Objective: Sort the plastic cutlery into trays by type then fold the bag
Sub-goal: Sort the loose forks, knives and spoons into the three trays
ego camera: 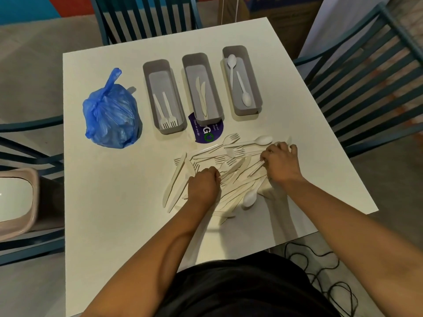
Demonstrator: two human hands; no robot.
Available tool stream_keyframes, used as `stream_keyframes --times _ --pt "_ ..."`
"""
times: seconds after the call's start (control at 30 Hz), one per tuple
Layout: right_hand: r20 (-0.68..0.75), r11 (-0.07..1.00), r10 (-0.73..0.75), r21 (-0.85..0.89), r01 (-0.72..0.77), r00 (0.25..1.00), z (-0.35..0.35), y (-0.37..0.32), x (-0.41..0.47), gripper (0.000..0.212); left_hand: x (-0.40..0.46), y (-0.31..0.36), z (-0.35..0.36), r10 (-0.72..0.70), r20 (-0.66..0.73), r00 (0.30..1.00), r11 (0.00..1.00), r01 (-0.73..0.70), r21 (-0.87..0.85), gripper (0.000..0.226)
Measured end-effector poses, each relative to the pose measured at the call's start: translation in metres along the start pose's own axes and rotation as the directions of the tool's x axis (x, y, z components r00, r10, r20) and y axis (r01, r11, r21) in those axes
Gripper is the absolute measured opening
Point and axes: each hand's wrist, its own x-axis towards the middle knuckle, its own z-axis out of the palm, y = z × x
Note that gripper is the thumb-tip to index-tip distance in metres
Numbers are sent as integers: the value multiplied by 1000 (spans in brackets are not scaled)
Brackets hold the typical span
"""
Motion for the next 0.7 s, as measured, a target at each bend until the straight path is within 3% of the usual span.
stream_keyframes --times 0.37,0.57,0.7 --pt "22 995 -79 69 77 997 -6 -3 -2 23 4 -6 -4 -24 35 999 964 33 -262 16" --pt "61 976 -102 201 87 993 1 -8 3 26 6 -9 -4 -11 -2 1000 941 10 -338 22" --pt "94 980 -76 189 57 993 2 -8 5 28 7 -10 -5 -23 -7 1000 931 19 -364 22"
